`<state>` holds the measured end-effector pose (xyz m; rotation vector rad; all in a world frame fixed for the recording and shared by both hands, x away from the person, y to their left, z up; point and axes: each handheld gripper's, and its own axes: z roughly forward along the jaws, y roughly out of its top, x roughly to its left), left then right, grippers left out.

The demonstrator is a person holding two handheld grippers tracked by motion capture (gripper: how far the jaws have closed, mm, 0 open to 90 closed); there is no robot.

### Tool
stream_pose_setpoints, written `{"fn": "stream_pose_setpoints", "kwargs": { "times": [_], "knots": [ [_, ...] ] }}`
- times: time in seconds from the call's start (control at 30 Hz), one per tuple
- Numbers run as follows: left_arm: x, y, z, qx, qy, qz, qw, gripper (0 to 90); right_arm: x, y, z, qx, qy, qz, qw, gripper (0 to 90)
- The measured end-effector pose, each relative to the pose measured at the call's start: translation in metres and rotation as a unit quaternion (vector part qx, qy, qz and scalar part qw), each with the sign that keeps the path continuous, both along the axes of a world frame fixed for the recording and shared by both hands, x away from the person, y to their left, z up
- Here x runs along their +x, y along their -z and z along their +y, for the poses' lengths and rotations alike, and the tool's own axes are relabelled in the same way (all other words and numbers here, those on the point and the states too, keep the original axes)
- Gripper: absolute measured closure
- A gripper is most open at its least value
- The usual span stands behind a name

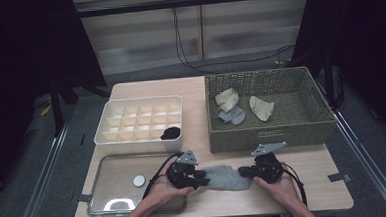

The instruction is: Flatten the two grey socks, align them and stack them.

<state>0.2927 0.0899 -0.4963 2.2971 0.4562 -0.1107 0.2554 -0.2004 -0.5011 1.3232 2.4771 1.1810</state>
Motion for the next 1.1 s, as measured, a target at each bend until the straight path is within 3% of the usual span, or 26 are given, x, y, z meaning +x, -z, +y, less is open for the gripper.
{"fn": "stream_pose_setpoints", "kwargs": {
  "times": [0.27,0.4,0.5,0.53,0.63,0.7,0.77,0.87,0.97,1.03,1.1],
  "knots": [
    [-0.006,-0.001,-0.004,0.003,0.012,0.0,0.9999,66.3,0.006,-0.001,-0.004,0.001,0.013,-0.004,0.9999,85.1],
    [-0.007,-0.001,-0.005,-0.017,0.004,-0.007,0.9998,62.3,0.006,-0.003,-0.006,0.016,0.012,-0.011,0.9997,81.5],
    [-0.006,-0.005,-0.003,-0.017,0.006,-0.01,0.9998,60.0,0.004,-0.006,-0.008,0.029,0.012,-0.018,0.9993,79.3],
    [-0.005,-0.007,-0.002,-0.032,-0.004,0.003,0.9995,58.0,0.004,-0.006,-0.009,0.039,0.016,-0.015,0.999,78.7],
    [-0.006,-0.009,-0.002,-0.022,-0.002,-0.013,0.9997,57.2,0.003,-0.007,-0.009,0.045,0.018,-0.017,0.9987,77.8],
    [-0.004,-0.013,0.001,-0.035,-0.009,-0.008,0.9993,55.5,0.001,-0.01,-0.009,0.055,0.015,-0.025,0.9981,76.9],
    [-0.004,-0.015,0.003,-0.036,-0.014,-0.015,0.9991,52.8,0.001,-0.011,-0.008,0.055,0.017,-0.026,0.998,75.0],
    [-0.001,-0.019,0.007,-0.048,-0.026,-0.005,0.9985,49.5,0.001,-0.012,-0.009,0.059,0.018,-0.031,0.9976,72.1],
    [-0.001,-0.022,0.01,-0.043,-0.029,-0.014,0.9985,45.5,0.002,-0.014,-0.009,0.065,0.021,-0.033,0.9971,67.5],
    [0.001,-0.027,0.016,-0.038,-0.048,-0.032,0.9976,43.5,0.003,-0.016,-0.01,0.066,0.024,-0.037,0.9969,64.4],
    [0.004,-0.028,0.022,-0.047,-0.053,-0.018,0.9973,42.4,0.002,-0.018,-0.009,0.062,0.03,-0.04,0.9968,60.7]
  ]
}}
